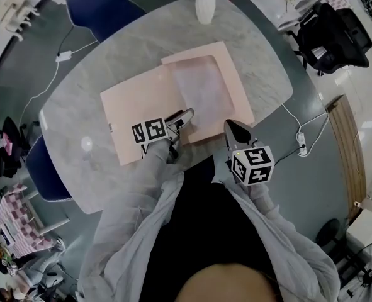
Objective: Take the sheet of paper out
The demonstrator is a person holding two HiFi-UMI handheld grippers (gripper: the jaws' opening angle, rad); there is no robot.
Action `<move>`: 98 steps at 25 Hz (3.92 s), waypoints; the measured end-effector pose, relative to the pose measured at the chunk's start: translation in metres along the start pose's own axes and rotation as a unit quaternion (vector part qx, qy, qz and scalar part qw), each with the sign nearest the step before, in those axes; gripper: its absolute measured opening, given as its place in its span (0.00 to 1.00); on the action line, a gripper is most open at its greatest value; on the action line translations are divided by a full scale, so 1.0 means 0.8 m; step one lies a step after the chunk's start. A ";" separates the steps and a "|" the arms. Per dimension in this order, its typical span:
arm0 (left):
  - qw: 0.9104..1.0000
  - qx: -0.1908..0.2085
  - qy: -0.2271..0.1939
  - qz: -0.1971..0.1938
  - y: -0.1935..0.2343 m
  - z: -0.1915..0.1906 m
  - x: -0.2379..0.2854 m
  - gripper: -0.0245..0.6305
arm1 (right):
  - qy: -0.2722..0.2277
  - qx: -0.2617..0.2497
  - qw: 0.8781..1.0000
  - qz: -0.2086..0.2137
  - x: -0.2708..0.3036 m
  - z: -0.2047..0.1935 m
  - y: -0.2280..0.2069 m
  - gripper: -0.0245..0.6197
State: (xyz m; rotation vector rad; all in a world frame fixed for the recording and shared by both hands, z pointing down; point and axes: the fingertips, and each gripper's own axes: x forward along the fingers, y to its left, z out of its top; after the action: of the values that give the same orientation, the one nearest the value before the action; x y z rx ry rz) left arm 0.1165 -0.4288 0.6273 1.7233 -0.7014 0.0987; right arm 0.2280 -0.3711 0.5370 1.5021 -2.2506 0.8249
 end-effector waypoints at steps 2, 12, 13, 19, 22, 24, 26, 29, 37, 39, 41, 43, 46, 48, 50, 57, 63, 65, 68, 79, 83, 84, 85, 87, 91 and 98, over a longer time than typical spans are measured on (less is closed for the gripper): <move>0.999 -0.033 0.007 -0.004 0.006 0.000 0.009 0.41 | 0.002 0.001 1.000 0.003 0.005 0.000 -0.003 0.05; 0.993 -0.104 0.033 -0.037 0.004 0.005 0.044 0.33 | 0.005 0.008 1.000 0.002 0.013 0.006 -0.017 0.05; 0.994 -0.101 0.040 -0.033 0.004 0.004 0.048 0.30 | 0.005 0.010 1.000 0.001 0.013 0.005 -0.018 0.05; 0.992 -0.111 0.061 -0.008 0.020 -0.010 0.064 0.04 | 0.001 0.021 1.000 -0.002 0.014 0.000 -0.022 0.05; 0.991 -0.116 0.062 -0.017 0.018 -0.011 0.067 0.04 | -0.001 0.022 1.000 -0.004 0.015 0.002 -0.022 0.05; 0.992 -0.108 0.066 -0.021 0.016 -0.012 0.067 0.04 | -0.003 0.022 1.000 -0.005 0.015 0.004 -0.022 0.05; 0.993 -0.094 0.069 -0.025 0.012 -0.013 0.067 0.04 | -0.005 0.020 1.000 -0.005 0.014 0.007 -0.022 0.05; 0.995 -0.071 0.057 -0.029 0.008 -0.009 0.057 0.04 | -0.008 0.016 1.000 -0.006 0.014 0.012 -0.020 0.05; 1.000 -0.014 0.025 -0.012 0.016 0.011 0.007 0.04 | -0.007 0.001 1.000 0.000 0.012 0.016 -0.011 0.05; 1.000 -0.022 0.014 -0.014 0.017 0.012 -0.003 0.04 | -0.009 -0.002 1.000 0.002 0.011 0.016 -0.008 0.05; 1.000 -0.023 0.006 -0.015 0.017 0.011 -0.013 0.04 | -0.012 -0.006 1.000 0.004 0.009 0.018 -0.003 0.05; 1.000 -0.020 -0.001 -0.018 0.014 0.010 -0.022 0.04 | -0.016 -0.010 1.000 0.006 0.006 0.019 0.002 0.05; 1.000 -0.016 -0.014 -0.019 0.014 0.009 -0.038 0.04 | -0.019 -0.015 1.000 0.007 0.001 0.019 0.009 0.05; 1.000 -0.013 -0.022 -0.017 0.014 0.009 -0.048 0.04 | -0.022 -0.018 1.000 0.007 -0.003 0.019 0.013 0.05; 0.999 -0.011 -0.031 -0.015 0.014 0.009 -0.058 0.04 | -0.023 -0.018 1.000 0.005 -0.009 0.017 0.014 0.05; 0.998 0.001 -0.056 -0.005 0.016 0.011 -0.093 0.04 | -0.031 -0.008 0.999 0.001 -0.024 0.009 0.024 0.05; 0.997 0.008 -0.076 -0.002 0.016 0.006 -0.123 0.04 | -0.037 -0.011 0.999 -0.003 -0.036 0.001 0.038 0.05; 0.996 0.010 -0.085 0.001 0.017 0.005 -0.134 0.04 | -0.038 -0.011 0.999 -0.004 -0.041 -0.003 0.043 0.05; 0.995 0.018 -0.100 0.005 0.016 0.003 -0.151 0.04 | -0.038 -0.011 0.999 -0.005 -0.048 -0.013 0.054 0.05; 0.972 0.166 -0.166 0.028 -0.040 0.013 -0.222 0.04 | -0.047 -0.009 0.999 -0.016 -0.077 -0.043 0.082 0.05; 0.958 0.219 -0.184 0.026 -0.071 0.017 -0.249 0.04 | -0.056 -0.013 0.998 -0.017 -0.087 -0.048 0.094 0.05; 0.954 0.233 -0.189 0.026 -0.080 0.018 -0.256 0.04 | -0.059 -0.016 0.998 -0.017 -0.090 -0.047 0.097 0.05; 0.949 0.248 -0.194 0.026 -0.089 0.018 -0.264 0.04 | -0.063 -0.019 0.998 -0.017 -0.093 -0.047 0.100 0.05; 0.938 0.280 -0.203 0.029 -0.107 0.017 -0.280 0.04 | -0.071 -0.027 0.997 -0.018 -0.101 -0.046 0.108 0.05; 0.910 0.354 -0.213 0.043 -0.134 0.002 -0.309 0.04 | -0.091 -0.037 0.995 -0.022 -0.119 -0.048 0.124 0.05; 0.859 0.463 -0.207 0.073 -0.150 -0.045 -0.347 0.04 | -0.131 -0.048 0.990 -0.037 -0.167 -0.049 0.151 0.05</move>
State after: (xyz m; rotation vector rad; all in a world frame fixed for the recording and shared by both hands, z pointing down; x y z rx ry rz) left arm -0.0388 -0.2728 0.4171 2.6578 -1.2315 0.1941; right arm 0.1689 -0.2145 0.4602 1.7237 -2.3598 0.5145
